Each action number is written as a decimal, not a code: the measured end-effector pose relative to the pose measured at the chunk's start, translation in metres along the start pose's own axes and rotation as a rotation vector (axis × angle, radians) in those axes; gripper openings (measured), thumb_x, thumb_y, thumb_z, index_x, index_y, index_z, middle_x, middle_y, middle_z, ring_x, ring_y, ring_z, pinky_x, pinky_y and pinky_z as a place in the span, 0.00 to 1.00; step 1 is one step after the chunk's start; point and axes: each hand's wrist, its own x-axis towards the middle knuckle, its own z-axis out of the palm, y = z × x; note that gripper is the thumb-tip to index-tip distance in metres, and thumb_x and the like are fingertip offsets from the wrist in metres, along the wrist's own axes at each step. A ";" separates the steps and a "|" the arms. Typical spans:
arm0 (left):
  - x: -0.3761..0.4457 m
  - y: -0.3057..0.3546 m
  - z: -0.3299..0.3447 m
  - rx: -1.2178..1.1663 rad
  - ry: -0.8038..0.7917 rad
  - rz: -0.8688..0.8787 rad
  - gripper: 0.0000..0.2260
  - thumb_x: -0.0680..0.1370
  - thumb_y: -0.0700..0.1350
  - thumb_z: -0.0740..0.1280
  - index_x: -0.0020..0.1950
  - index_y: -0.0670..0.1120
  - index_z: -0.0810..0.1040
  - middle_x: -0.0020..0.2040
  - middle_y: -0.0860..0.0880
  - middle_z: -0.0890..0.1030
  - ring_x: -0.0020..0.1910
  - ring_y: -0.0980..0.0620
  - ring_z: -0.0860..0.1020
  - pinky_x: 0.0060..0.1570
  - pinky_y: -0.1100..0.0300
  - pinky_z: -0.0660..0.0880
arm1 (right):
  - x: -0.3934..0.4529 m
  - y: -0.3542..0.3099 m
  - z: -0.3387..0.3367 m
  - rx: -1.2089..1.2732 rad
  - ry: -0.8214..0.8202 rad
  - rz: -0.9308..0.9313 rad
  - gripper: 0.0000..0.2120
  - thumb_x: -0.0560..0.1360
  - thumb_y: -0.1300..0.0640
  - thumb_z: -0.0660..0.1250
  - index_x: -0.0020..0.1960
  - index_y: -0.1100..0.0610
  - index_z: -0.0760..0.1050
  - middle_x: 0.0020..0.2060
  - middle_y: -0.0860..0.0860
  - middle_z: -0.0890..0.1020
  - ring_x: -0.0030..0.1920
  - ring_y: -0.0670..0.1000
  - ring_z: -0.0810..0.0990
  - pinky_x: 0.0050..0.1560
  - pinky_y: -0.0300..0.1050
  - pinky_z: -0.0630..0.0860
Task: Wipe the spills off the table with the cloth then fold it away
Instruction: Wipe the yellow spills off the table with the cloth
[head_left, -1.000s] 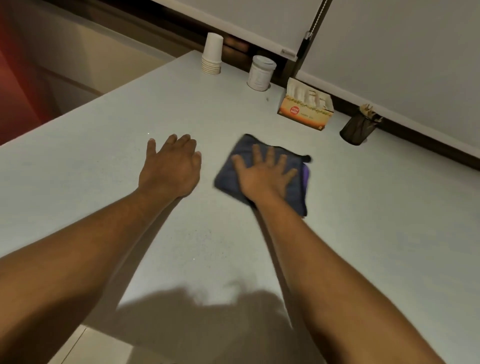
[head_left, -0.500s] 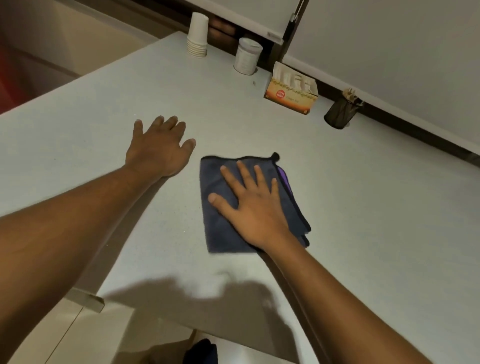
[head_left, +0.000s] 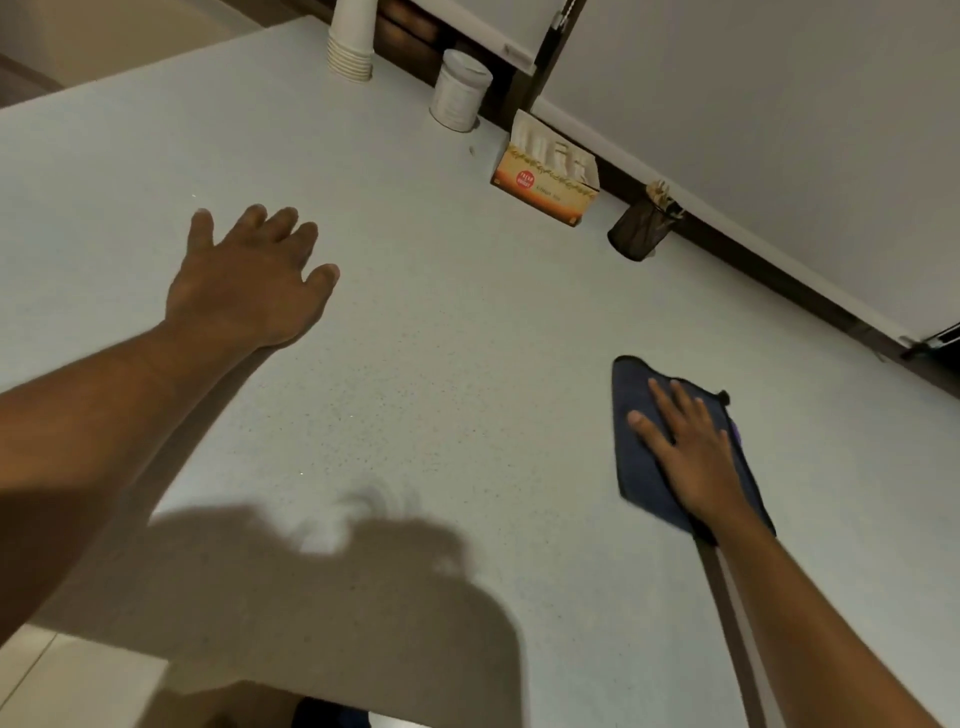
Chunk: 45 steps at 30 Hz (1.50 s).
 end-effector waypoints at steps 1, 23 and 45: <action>0.000 0.000 0.001 0.004 0.002 -0.001 0.34 0.85 0.65 0.44 0.87 0.49 0.57 0.88 0.47 0.56 0.87 0.45 0.52 0.82 0.32 0.46 | 0.020 0.004 -0.003 0.000 0.009 0.028 0.37 0.79 0.28 0.51 0.85 0.40 0.54 0.86 0.48 0.54 0.86 0.56 0.51 0.81 0.70 0.47; -0.006 0.012 -0.009 -0.233 0.279 -0.096 0.26 0.89 0.51 0.52 0.88 0.53 0.54 0.88 0.45 0.58 0.85 0.40 0.60 0.81 0.32 0.55 | 0.149 -0.318 0.040 -0.091 -0.081 -0.603 0.42 0.74 0.22 0.42 0.84 0.36 0.47 0.87 0.47 0.50 0.86 0.58 0.48 0.81 0.72 0.44; -0.087 -0.070 -0.059 -0.029 0.179 0.829 0.13 0.78 0.50 0.76 0.61 0.47 0.88 0.57 0.48 0.87 0.48 0.48 0.85 0.41 0.56 0.83 | -0.149 -0.249 0.004 0.100 -0.012 -0.777 0.11 0.77 0.46 0.67 0.43 0.52 0.81 0.41 0.45 0.80 0.43 0.47 0.77 0.44 0.47 0.77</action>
